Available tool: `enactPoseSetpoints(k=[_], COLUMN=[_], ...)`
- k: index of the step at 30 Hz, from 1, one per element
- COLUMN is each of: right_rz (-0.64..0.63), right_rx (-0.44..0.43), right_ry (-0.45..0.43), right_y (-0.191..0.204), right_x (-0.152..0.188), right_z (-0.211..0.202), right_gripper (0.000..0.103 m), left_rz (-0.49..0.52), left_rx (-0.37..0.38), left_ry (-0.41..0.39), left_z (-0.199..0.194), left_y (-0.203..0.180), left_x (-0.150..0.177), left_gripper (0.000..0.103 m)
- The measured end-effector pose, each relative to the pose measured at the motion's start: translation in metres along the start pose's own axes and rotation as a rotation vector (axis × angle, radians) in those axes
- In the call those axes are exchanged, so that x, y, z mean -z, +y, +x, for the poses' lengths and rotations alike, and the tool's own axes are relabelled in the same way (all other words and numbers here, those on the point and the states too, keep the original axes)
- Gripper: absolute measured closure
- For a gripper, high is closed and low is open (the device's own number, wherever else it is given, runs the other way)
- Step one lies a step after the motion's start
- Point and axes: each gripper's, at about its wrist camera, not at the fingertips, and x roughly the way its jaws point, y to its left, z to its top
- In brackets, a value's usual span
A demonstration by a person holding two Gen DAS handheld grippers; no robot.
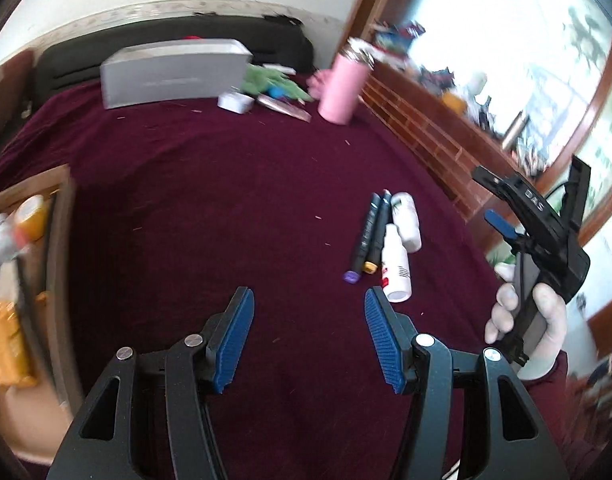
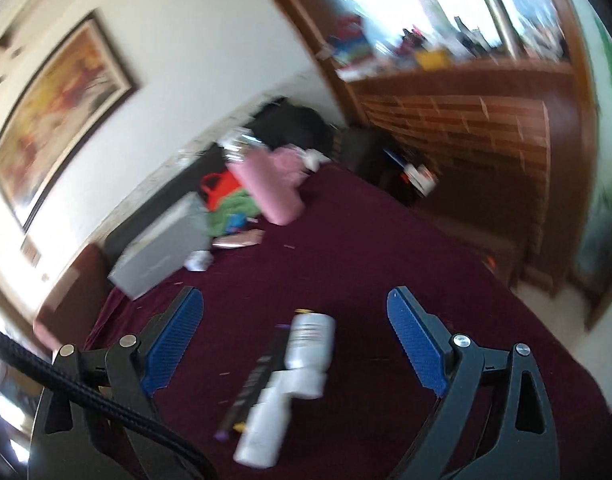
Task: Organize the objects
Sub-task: 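Move both tools back from the box toward the markers, then grasp the purple-capped black marker with the left tool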
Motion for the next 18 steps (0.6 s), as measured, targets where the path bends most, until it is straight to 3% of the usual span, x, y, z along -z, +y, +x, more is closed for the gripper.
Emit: enactPoseSetpoints(k=[6, 10, 15, 18], right_rz=[0.091, 0.04, 0.018, 0.023], right_rx=[-0.036, -0.044, -0.038, -0.039], right_ry=[0.056, 0.059, 0.059, 0.056], right_y=[-0.029, -0.022, -0.022, -0.023], right_x=[0.003, 0.006, 0.01, 0.01], right_z=[0.013, 0.009, 0.011, 0.012], right_gripper=[0.009, 0.009, 0.009, 0.009], left_rz=[0.066, 0.085, 0.219, 0.282], left_rx=[-0.04, -0.052, -0.16, -0.171], left_ry=[0.069, 0.062, 0.064, 0.085], left_z=[0.056, 0.087, 0.122, 0.138], left_y=[-0.036, -0.049, -0.066, -0.073], left_x=[-0.024, -0.04, -0.053, -0.055], left_gripper=[0.052, 0.052, 0.052, 0.052])
